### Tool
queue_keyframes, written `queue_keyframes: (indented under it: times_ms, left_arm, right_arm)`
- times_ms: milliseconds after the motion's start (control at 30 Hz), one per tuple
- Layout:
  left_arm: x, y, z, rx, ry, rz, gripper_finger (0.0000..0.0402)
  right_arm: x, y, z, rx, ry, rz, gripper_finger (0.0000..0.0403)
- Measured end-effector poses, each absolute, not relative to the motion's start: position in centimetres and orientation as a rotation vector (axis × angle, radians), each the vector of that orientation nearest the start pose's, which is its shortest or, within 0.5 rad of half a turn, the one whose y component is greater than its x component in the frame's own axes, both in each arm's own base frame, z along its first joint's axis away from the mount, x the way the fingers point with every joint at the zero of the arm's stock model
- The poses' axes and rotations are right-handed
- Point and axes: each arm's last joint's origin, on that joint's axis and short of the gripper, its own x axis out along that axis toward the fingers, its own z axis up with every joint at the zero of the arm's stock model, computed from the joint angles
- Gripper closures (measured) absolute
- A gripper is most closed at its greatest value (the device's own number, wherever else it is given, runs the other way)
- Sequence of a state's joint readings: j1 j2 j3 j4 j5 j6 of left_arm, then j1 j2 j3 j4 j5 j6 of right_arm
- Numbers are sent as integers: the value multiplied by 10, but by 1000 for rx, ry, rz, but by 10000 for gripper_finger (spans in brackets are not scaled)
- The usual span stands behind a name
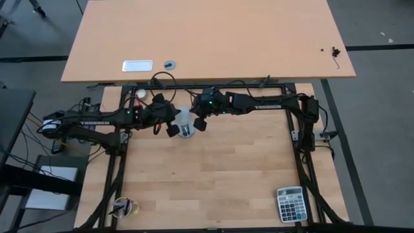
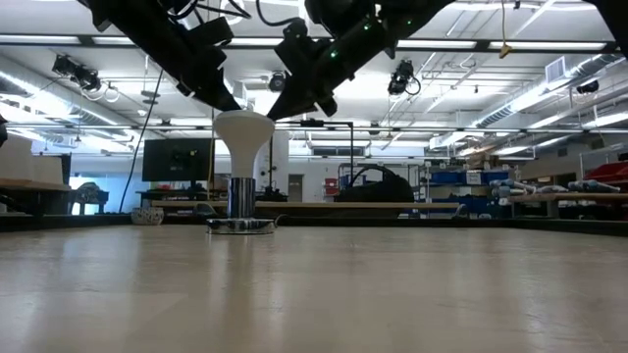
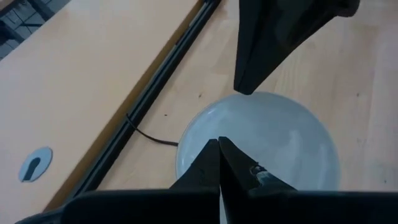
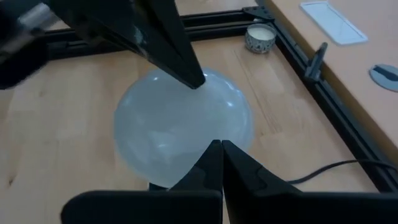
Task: Screw lightbulb
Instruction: Insert the white light bulb into the silver lamp
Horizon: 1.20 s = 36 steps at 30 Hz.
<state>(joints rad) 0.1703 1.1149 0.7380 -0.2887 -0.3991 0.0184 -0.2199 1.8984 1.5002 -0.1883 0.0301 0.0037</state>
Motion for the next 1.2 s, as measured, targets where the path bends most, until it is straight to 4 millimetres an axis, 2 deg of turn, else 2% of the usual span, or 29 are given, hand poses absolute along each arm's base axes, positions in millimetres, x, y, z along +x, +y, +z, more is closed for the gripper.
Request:
queue_keyframes:
  times_ms: [333, 700, 1200]
  left_arm:
    - [223, 50, 247, 92, 670, 535, 402]
    - [224, 50, 247, 91, 666, 531, 402]
    - [224, 49, 247, 94, 671, 523, 402]
  right_arm:
    - [422, -102, 259, 60, 598, -305, 394]
    - [422, -101, 252, 95, 641, -251, 394]
    - [421, -82, 249, 112, 702, -150, 394]
